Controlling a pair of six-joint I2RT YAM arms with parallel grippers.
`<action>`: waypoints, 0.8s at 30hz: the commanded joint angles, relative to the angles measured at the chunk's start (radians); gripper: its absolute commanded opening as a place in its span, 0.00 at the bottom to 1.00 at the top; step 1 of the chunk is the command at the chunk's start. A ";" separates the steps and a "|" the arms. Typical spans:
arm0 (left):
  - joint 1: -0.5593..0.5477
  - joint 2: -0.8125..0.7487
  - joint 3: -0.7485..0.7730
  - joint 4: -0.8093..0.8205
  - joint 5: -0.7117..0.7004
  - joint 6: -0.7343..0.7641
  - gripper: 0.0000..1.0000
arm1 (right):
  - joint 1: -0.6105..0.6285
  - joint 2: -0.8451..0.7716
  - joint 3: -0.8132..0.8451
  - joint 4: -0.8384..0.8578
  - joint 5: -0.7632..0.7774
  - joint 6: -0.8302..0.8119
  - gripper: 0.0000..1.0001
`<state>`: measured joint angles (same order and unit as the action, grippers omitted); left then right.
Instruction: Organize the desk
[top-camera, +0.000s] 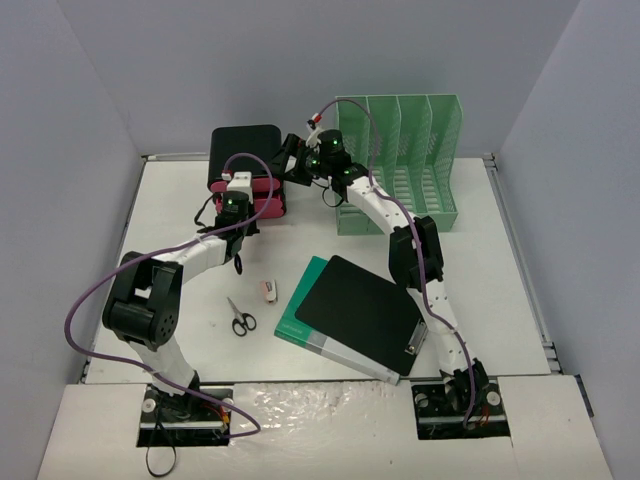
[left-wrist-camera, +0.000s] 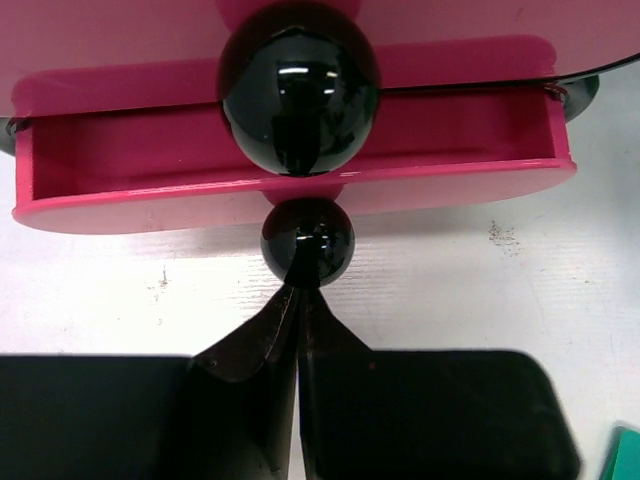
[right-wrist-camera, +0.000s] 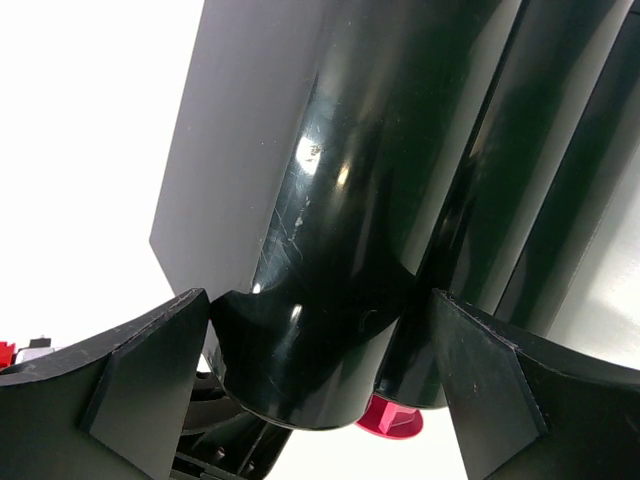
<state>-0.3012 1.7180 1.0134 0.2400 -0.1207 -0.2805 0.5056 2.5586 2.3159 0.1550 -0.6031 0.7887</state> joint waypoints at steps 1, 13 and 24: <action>-0.007 -0.044 0.041 0.031 -0.030 0.002 0.00 | 0.018 0.015 0.027 -0.011 -0.018 -0.032 0.86; -0.042 -0.126 -0.051 0.017 -0.049 -0.024 0.00 | 0.017 0.012 0.024 -0.014 -0.014 -0.036 0.85; -0.056 -0.163 -0.011 -0.018 -0.092 0.004 0.19 | 0.022 0.008 0.017 -0.017 -0.010 -0.037 0.85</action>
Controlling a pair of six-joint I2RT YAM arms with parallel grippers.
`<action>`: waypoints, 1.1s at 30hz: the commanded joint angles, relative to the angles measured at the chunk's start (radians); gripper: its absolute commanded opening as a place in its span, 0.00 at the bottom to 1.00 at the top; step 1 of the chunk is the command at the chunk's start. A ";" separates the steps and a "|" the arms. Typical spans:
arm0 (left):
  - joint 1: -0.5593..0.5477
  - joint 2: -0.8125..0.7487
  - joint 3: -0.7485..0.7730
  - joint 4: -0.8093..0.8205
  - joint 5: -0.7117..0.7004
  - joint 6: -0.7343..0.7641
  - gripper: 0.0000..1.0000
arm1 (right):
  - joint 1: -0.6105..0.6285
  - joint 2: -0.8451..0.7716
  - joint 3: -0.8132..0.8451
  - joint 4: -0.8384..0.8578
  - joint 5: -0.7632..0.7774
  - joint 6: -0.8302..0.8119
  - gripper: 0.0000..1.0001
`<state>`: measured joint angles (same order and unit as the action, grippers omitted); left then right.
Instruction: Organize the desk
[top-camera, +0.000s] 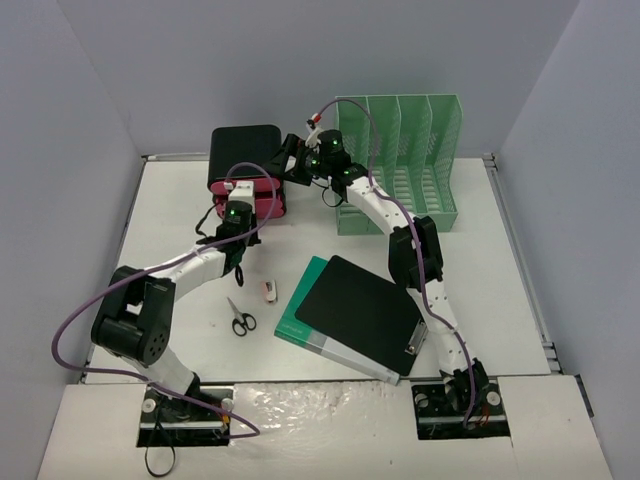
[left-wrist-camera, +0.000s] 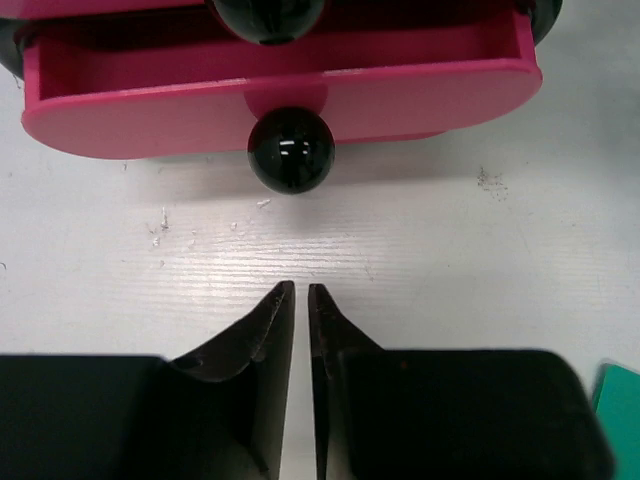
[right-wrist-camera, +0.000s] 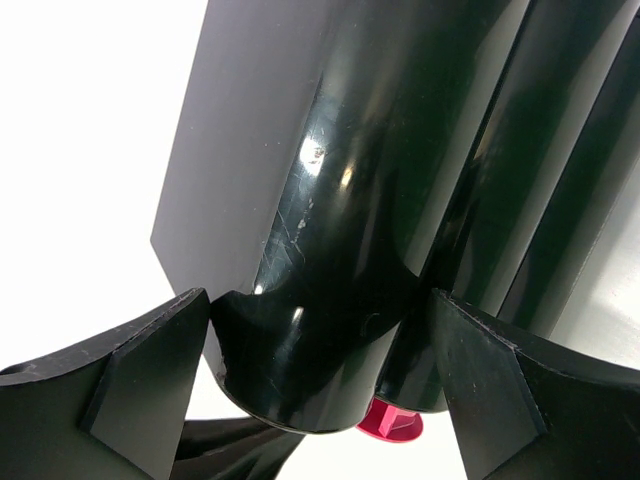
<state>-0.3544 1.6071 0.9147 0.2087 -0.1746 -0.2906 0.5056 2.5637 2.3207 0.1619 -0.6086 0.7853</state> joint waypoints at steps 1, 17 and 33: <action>-0.003 -0.051 0.098 0.011 -0.042 0.017 0.29 | 0.022 0.003 0.012 -0.024 -0.005 -0.034 0.85; 0.000 0.080 0.196 0.071 -0.059 0.070 0.47 | 0.022 0.014 0.002 -0.024 -0.013 -0.041 0.85; 0.005 0.128 0.195 0.150 -0.100 0.090 0.47 | 0.025 0.046 0.047 -0.022 -0.016 -0.017 0.85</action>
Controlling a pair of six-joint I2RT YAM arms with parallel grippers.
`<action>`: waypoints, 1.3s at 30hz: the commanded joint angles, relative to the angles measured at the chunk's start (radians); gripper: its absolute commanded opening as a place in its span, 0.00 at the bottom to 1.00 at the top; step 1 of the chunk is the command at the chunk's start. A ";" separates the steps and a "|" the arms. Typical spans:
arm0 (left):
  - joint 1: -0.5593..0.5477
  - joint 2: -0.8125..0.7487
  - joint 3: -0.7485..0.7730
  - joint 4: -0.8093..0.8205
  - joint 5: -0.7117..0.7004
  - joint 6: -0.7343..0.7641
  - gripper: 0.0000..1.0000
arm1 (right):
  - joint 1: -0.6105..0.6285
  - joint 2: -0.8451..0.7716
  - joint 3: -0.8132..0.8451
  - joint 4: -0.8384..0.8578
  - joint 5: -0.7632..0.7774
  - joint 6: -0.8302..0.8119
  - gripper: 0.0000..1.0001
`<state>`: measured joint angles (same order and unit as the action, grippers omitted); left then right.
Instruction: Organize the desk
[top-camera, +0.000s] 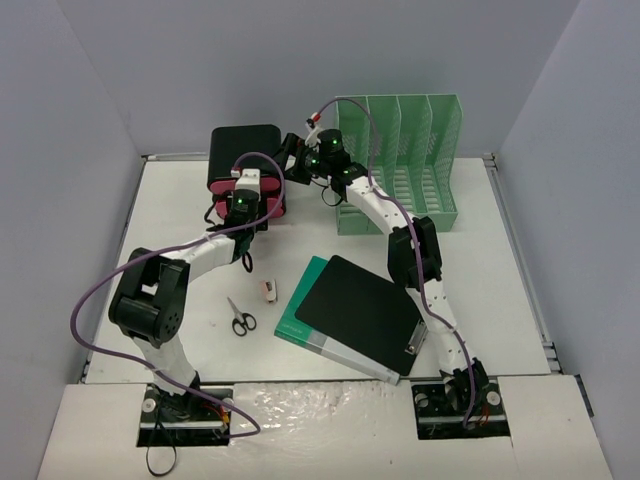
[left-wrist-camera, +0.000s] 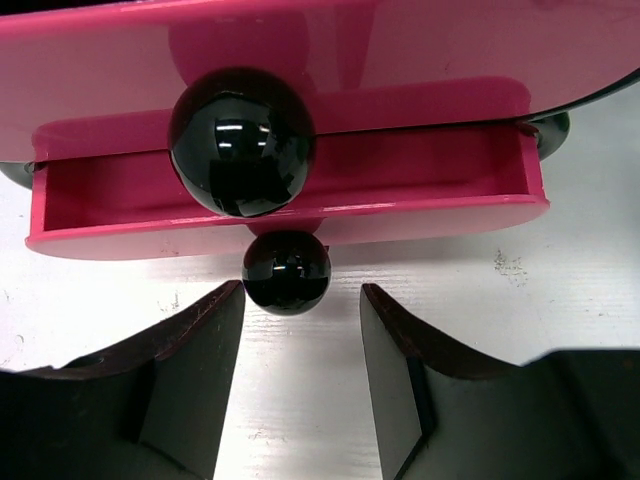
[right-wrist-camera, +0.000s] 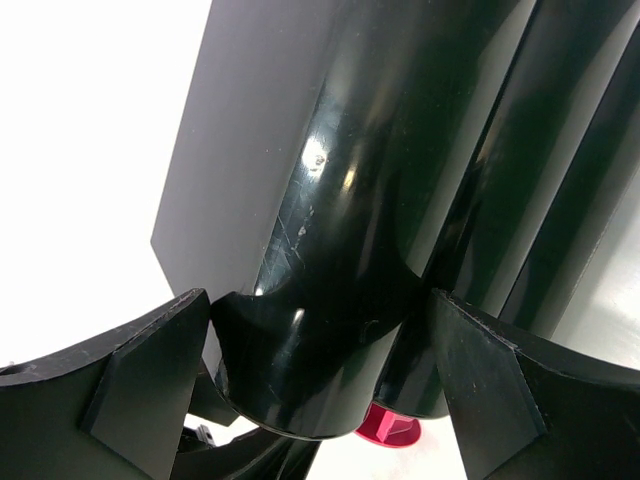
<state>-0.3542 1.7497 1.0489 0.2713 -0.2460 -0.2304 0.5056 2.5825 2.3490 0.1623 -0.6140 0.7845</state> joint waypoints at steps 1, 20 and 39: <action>0.005 -0.013 0.062 0.089 -0.030 0.029 0.47 | 0.027 0.028 0.015 -0.023 -0.010 -0.016 0.85; 0.024 0.005 0.068 0.104 -0.021 0.026 0.06 | 0.027 0.045 0.035 -0.024 -0.009 -0.012 0.83; 0.010 -0.093 -0.043 0.097 -0.027 -0.020 0.00 | 0.025 0.039 0.029 -0.024 -0.006 -0.011 0.82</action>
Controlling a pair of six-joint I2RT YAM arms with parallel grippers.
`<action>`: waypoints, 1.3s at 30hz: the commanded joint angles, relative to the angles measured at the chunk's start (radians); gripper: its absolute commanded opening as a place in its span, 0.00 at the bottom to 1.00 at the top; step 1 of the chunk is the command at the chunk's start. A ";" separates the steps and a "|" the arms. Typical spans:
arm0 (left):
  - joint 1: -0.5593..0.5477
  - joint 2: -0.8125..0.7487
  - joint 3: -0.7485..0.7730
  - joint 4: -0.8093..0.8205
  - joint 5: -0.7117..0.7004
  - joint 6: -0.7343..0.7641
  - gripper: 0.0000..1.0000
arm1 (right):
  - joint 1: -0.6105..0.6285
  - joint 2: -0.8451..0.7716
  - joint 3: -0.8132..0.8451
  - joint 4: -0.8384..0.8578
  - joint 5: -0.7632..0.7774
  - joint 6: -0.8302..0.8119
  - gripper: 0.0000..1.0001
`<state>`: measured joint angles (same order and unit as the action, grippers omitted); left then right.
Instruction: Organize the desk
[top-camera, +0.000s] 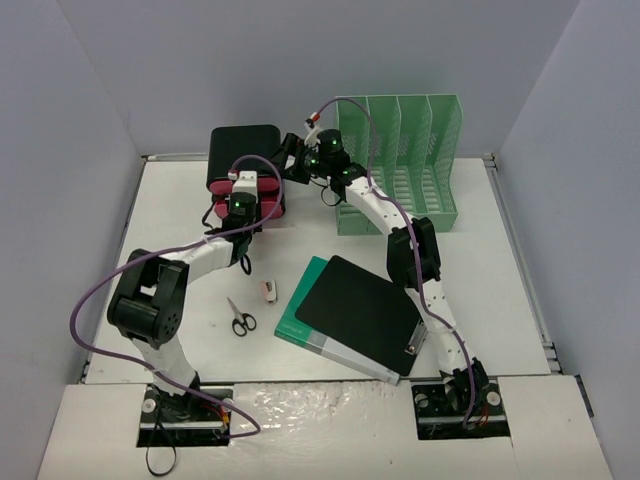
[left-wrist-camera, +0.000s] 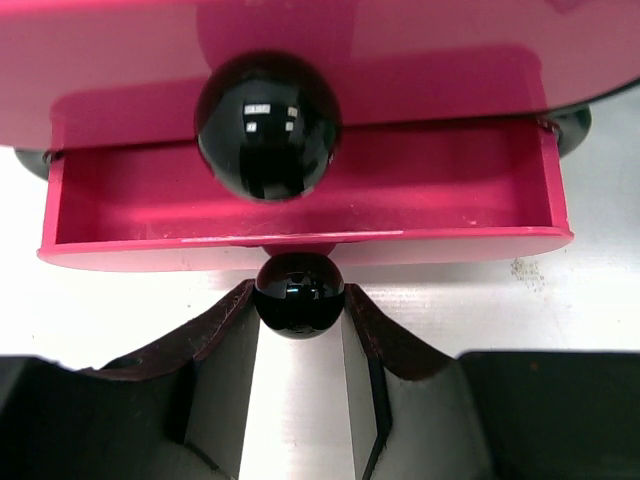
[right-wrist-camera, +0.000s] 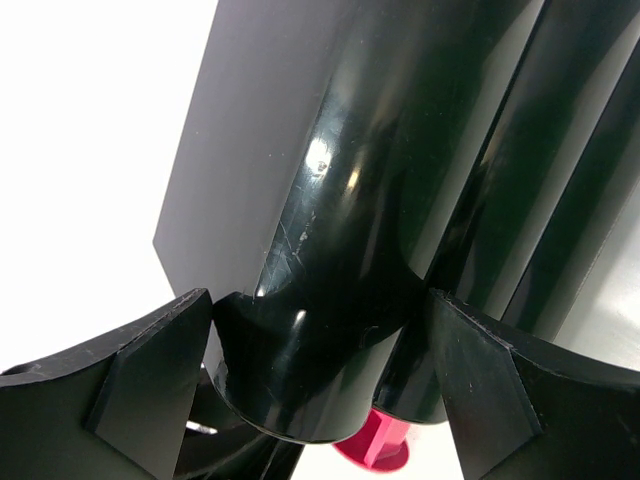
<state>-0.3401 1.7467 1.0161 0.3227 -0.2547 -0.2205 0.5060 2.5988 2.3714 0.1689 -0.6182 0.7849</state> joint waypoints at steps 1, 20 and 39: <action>-0.010 -0.097 -0.018 0.042 -0.022 -0.030 0.00 | 0.025 0.023 0.006 -0.031 -0.002 -0.012 0.82; -0.138 -0.273 -0.156 -0.047 -0.120 -0.092 0.00 | 0.027 -0.004 -0.024 -0.033 0.002 -0.021 0.82; -0.143 -0.331 -0.164 -0.137 -0.201 -0.109 0.05 | 0.028 -0.009 -0.038 -0.035 -0.005 -0.031 0.82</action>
<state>-0.4767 1.4831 0.8051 0.1561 -0.3823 -0.3076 0.5078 2.5983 2.3582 0.1912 -0.6182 0.7834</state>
